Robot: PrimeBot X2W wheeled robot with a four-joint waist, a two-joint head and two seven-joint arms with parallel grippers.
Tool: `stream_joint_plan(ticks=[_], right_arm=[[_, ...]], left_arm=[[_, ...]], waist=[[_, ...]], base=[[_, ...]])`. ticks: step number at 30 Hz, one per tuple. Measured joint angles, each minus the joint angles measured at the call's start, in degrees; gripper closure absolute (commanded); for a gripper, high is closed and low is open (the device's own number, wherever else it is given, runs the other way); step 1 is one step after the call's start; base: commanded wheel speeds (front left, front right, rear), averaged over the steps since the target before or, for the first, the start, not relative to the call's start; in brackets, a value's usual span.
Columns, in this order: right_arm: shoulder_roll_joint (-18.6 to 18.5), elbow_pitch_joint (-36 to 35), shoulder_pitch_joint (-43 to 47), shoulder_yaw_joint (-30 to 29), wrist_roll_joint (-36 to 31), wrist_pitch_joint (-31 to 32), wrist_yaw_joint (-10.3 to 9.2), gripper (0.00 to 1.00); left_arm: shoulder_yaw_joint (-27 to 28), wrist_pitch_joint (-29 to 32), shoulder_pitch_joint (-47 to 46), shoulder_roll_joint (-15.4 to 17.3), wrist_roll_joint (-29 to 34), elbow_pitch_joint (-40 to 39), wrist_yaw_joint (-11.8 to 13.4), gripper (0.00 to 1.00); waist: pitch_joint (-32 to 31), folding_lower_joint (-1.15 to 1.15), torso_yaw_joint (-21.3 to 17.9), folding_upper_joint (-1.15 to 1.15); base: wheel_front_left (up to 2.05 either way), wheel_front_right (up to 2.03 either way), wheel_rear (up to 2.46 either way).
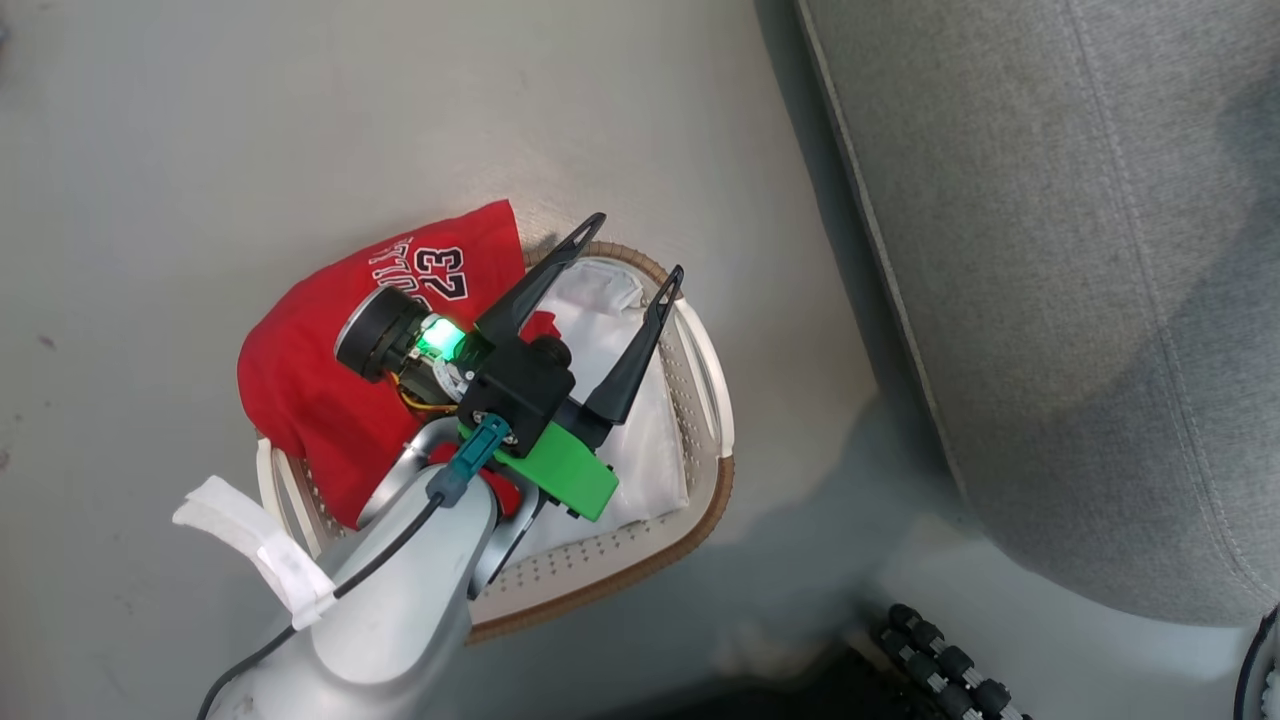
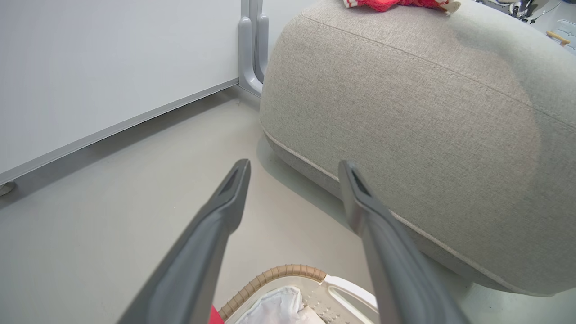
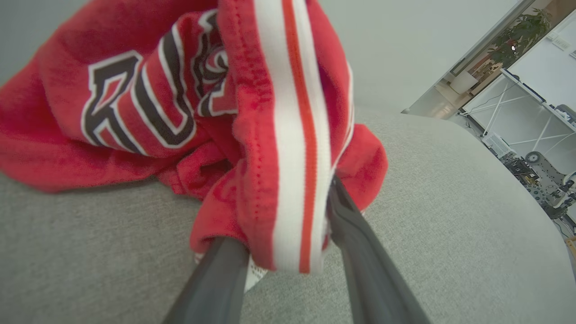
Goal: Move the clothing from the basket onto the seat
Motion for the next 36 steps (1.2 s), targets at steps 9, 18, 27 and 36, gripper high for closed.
stream_joint_plan(ticks=[9,18,27,36], right_arm=[[0.7,-5.4,8.3,3.4,1.4,0.0,0.00,0.00],[-1.2,-8.2,11.7,7.9,3.4,0.0,0.00,0.00],[2.1,-9.2,16.2,12.9,6.1,0.0,0.00,0.00],[9.1,-12.9,27.3,16.7,9.8,0.0,0.00,0.00]], left_arm=[[2.6,0.0,2.3,-1.1,-1.8,0.3,0.5,0.00],[6.7,0.0,6.3,-3.0,-3.5,1.0,0.7,0.00],[13.0,0.0,12.7,-4.9,-4.8,1.0,1.2,0.00],[22.3,0.0,21.5,-5.8,-5.5,-0.4,2.2,0.00]], waist=[[-5.3,-0.01,0.2,0.00],[-13.3,-0.01,1.6,0.00],[-23.0,-0.01,4.4,0.00],[-31.3,-0.01,7.8,0.00]], base=[[0.00,0.00,0.00],[0.00,0.00,0.00],[0.00,0.00,0.00],[0.00,0.00,0.00]])
